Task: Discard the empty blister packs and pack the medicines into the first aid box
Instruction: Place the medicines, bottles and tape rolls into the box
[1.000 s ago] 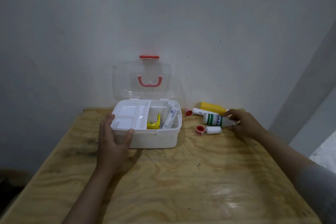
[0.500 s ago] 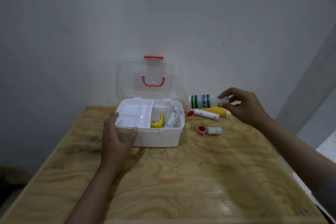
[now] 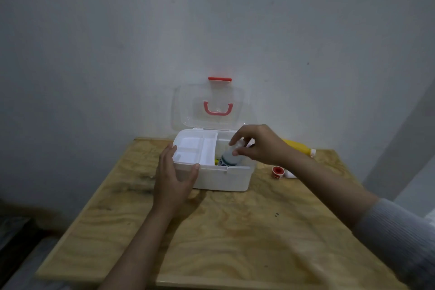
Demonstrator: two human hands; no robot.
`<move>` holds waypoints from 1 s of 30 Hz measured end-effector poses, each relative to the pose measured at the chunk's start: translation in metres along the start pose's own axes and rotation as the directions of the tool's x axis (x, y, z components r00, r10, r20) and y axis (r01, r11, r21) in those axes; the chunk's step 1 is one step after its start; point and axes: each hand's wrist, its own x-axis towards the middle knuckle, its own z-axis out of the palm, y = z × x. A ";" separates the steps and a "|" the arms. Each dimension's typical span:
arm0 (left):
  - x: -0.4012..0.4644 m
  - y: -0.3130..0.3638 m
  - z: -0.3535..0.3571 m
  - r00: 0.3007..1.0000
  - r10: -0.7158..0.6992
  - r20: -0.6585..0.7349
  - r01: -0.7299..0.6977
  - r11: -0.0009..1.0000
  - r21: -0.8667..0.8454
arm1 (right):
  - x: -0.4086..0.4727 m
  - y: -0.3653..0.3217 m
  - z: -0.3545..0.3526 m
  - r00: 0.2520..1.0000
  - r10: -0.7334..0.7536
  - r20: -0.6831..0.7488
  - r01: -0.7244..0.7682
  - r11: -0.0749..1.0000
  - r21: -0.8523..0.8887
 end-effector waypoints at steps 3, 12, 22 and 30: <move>0.001 -0.001 0.000 1.000 0.003 0.001 -0.003 1.000 0.015 | 0.008 -0.004 0.016 0.997 -0.027 0.073 0.028 1.000 -0.009; 0.001 -0.005 -0.001 1.000 0.025 0.007 -0.025 1.000 0.015 | -0.001 0.000 -0.007 0.998 0.030 -0.051 -0.026 0.997 0.078; 0.001 -0.004 0.000 1.000 0.027 -0.004 -0.027 1.000 0.009 | -0.072 0.088 -0.050 0.895 0.446 -0.018 -0.444 0.887 -0.130; 0.000 -0.003 0.001 1.000 0.009 -0.003 -0.009 1.000 0.018 | -0.111 0.127 -0.016 0.831 0.555 -0.026 -0.554 0.825 -0.108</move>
